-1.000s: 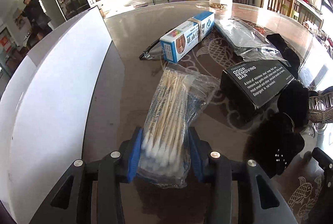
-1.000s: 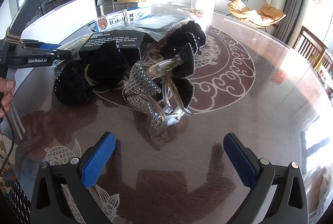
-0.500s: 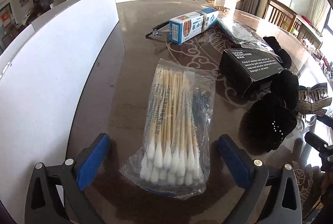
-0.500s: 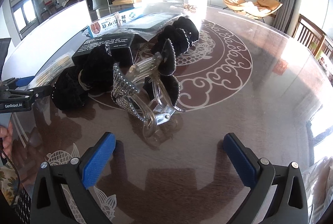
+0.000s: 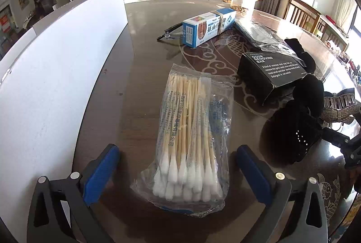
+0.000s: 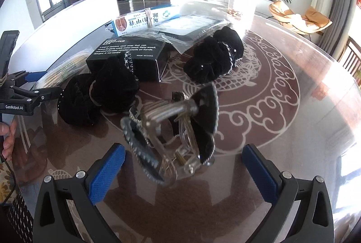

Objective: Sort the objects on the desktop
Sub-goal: 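Lift the swab pack with the left tool while the right tool grasps the clear claw clip, then carry the swab pack and claw clip over the cardboard box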

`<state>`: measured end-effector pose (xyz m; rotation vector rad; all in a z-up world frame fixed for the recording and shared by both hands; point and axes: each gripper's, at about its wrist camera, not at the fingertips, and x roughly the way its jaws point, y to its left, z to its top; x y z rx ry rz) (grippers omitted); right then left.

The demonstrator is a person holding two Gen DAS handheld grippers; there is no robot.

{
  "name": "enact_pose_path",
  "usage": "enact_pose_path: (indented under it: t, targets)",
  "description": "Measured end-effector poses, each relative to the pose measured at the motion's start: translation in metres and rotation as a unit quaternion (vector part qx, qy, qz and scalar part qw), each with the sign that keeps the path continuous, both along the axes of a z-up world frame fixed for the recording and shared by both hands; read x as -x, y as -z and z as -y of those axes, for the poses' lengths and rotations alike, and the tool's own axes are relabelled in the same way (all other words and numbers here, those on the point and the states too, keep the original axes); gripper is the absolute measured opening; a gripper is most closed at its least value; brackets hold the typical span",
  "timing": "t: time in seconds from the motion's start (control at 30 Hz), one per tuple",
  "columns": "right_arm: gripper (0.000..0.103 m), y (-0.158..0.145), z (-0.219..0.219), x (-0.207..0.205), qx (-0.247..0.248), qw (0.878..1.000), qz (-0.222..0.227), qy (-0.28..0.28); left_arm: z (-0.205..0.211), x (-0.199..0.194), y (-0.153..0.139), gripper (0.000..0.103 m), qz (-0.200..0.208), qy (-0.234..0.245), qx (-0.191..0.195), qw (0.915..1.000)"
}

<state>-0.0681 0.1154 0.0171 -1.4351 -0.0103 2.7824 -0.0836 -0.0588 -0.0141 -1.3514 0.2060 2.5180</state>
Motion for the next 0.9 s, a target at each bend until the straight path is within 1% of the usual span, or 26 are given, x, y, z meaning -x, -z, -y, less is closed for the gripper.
enact_pose_path:
  t: [0.07, 0.17, 0.2, 0.23, 0.27, 0.3, 0.33, 0.43, 0.47, 0.5, 0.53, 0.57, 0.63, 0.73, 0.8, 0.83, 0.9]
  targets:
    - [0.103, 0.000, -0.004, 0.012, 0.001, 1.000, 0.000, -0.014, 0.000, 0.000, 0.000, 0.103, 0.000, 0.000, 0.000, 1.0000]
    - [0.103, 0.002, -0.004, 0.020, 0.000, 1.000, 0.000, -0.017, 0.000, 0.000, 0.000, 0.103, 0.000, 0.000, 0.000, 1.0000]
    - [0.100, 0.002, -0.003, 0.020, 0.000, 1.000, -0.001, -0.017, 0.000, 0.000, 0.000, 0.103, 0.000, 0.000, 0.001, 1.0000]
    - [0.096, 0.001, -0.002, 0.019, 0.001, 1.000, -0.005, -0.021, 0.000, 0.000, 0.000, 0.103, -0.001, -0.001, 0.001, 1.0000]
    - [0.081, -0.002, 0.000, 0.018, 0.002, 1.000, -0.012, -0.026, 0.000, 0.000, -0.001, 0.103, -0.001, -0.002, 0.001, 1.0000]
    - [0.064, -0.003, 0.002, 0.016, 0.003, 0.999, -0.019, -0.032, 0.000, 0.000, 0.000, 0.103, -0.001, -0.002, 0.001, 1.0000]
    - [0.053, -0.005, 0.004, 0.015, 0.003, 0.999, -0.025, -0.037, 0.000, 0.001, 0.000, 0.103, 0.000, -0.002, 0.001, 1.0000]
    - [0.052, -0.007, 0.004, 0.013, 0.014, 0.999, -0.027, -0.026, 0.001, 0.000, -0.001, 0.103, 0.002, 0.008, -0.001, 1.0000]
    - [0.052, -0.007, 0.006, 0.012, 0.018, 0.999, -0.028, -0.022, 0.002, -0.003, -0.002, 0.092, -0.003, 0.009, 0.001, 1.0000]
    - [0.052, -0.008, 0.006, 0.009, 0.026, 0.999, -0.029, -0.017, 0.004, -0.008, -0.006, 0.077, -0.016, 0.011, -0.005, 0.9998]
    - [0.052, -0.008, 0.007, 0.005, 0.035, 0.999, -0.031, -0.011, 0.006, -0.014, -0.008, 0.055, -0.025, 0.014, -0.008, 0.9996]
    - [0.051, -0.009, 0.006, -0.002, 0.042, 0.999, -0.033, -0.005, 0.009, -0.019, -0.009, 0.049, -0.026, 0.015, -0.010, 0.9995]
    - [0.051, -0.009, 0.009, -0.018, 0.055, 0.998, -0.036, 0.006, 0.015, -0.030, -0.010, 0.044, -0.026, 0.010, -0.026, 0.9993]
    - [0.051, -0.010, 0.017, -0.046, 0.066, 0.997, -0.038, 0.016, 0.027, -0.052, -0.015, 0.038, -0.015, 0.001, -0.075, 0.9971]
    - [0.051, -0.011, 0.024, -0.063, 0.085, 0.995, -0.038, 0.018, 0.028, -0.070, -0.020, 0.038, -0.019, 0.003, -0.093, 0.9955]
    - [0.051, -0.012, 0.028, -0.071, 0.098, 0.994, -0.038, 0.016, 0.028, -0.078, -0.021, 0.038, -0.022, 0.004, -0.095, 0.9952]
    - [0.051, -0.014, 0.040, -0.083, 0.108, 0.993, -0.038, 0.009, 0.026, -0.088, -0.021, 0.038, -0.021, 0.006, -0.101, 0.9947]
